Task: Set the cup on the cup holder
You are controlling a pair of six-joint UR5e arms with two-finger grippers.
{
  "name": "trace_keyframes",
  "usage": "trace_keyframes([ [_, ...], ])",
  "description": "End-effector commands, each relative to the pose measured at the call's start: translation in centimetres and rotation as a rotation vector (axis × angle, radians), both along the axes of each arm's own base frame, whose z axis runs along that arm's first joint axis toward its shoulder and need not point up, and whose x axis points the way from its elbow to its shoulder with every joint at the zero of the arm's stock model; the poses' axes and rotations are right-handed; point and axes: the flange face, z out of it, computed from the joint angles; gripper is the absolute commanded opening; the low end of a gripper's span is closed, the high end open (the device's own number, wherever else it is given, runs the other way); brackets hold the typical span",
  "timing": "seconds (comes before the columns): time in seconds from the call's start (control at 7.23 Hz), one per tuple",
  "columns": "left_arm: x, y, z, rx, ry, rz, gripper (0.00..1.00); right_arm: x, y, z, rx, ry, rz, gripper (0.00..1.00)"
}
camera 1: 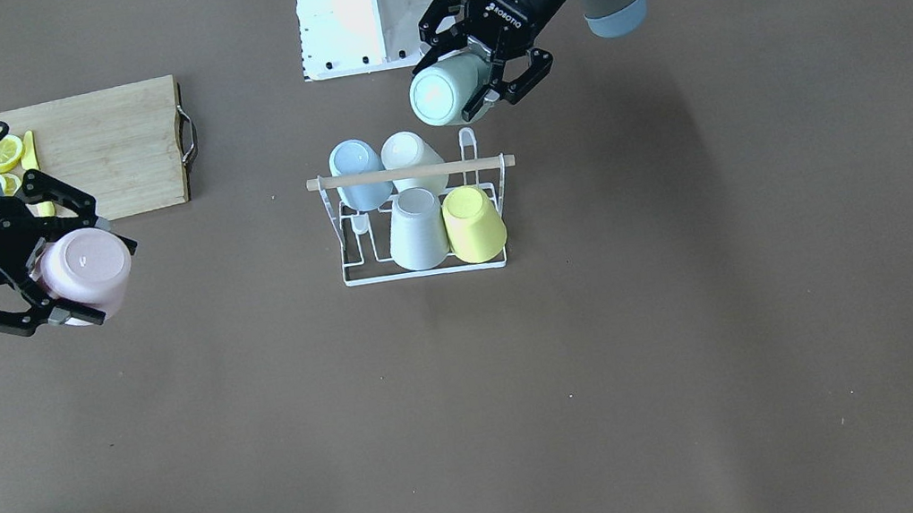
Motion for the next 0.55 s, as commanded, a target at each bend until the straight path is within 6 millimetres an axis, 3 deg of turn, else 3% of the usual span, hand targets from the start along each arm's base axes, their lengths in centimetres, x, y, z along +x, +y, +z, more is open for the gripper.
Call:
trace_keyframes([
  [0.0,1.2,2.2,2.1,0.038,0.000,-0.038,0.00,-8.1,4.2,-3.0,-0.014,-0.227,0.020,0.00],
  [0.28,2.5,2.5,2.4,0.028,-0.009,-0.048,0.00,-11.4,4.9,-8.3,-0.060,-0.371,0.034,0.00],
  [0.42,3.0,2.4,2.5,0.027,-0.014,-0.048,0.00,-12.7,5.2,-8.7,-0.072,-0.380,0.032,0.00],
])
